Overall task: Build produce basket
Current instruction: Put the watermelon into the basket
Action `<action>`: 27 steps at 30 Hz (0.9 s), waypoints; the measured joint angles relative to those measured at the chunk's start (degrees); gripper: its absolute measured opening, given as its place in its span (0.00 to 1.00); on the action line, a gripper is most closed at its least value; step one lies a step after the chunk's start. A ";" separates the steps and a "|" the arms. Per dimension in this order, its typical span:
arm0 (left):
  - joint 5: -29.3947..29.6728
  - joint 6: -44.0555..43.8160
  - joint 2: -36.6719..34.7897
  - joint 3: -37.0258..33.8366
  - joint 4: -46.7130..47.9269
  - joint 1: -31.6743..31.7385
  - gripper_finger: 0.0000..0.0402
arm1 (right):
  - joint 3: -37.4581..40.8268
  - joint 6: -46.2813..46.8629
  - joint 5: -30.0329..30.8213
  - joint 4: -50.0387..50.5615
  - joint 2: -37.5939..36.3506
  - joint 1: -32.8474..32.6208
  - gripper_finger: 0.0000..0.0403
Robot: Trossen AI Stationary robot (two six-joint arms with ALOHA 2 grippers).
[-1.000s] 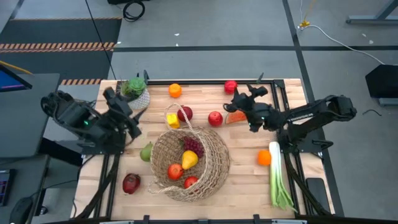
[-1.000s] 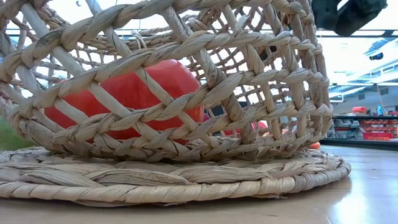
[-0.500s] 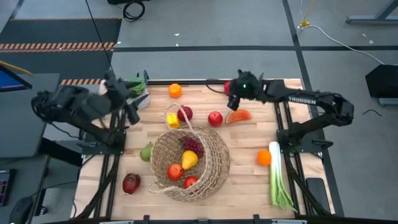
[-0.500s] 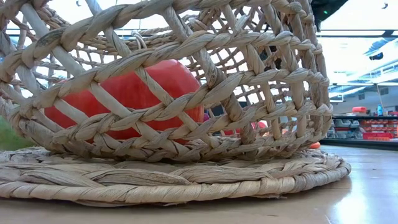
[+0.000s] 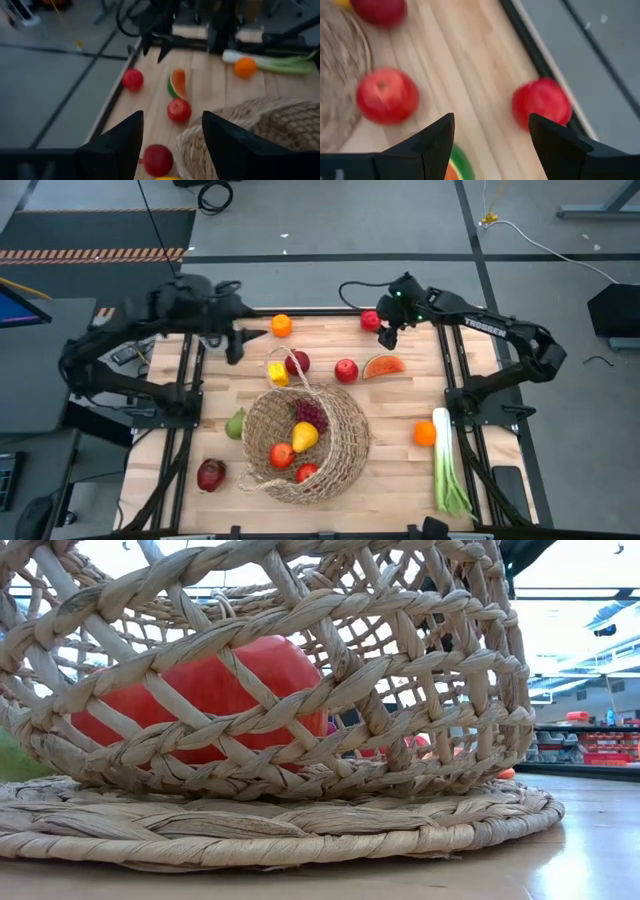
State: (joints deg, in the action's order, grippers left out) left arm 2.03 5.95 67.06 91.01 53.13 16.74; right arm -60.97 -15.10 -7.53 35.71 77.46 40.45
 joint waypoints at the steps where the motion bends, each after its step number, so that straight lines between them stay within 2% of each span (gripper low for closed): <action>1: -1.41 0.62 0.03 -2.39 -1.00 1.69 0.50 | 0.00 -0.52 0.00 0.26 1.05 0.17 0.65; 6: -7.43 3.67 -0.21 -12.39 -5.90 8.61 0.45 | 0.02 -2.97 0.52 5.83 5.56 0.66 0.65; 13: -17.01 6.71 -2.71 -19.45 -16.55 15.63 0.43 | 0.00 -1.82 0.02 13.08 8.24 -0.29 0.65; 18: -18.62 6.79 -2.74 -23.53 -20.33 18.95 0.43 | 0.00 -2.03 0.18 13.73 9.71 -1.07 0.65; 27: -18.83 8.51 -2.75 -32.22 -30.13 21.18 0.43 | 0.23 -2.51 0.46 13.21 15.34 -1.38 0.65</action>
State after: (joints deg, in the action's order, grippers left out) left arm -16.80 14.46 64.31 58.79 23.00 37.91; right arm -60.74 -17.61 -7.07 48.92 92.81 39.07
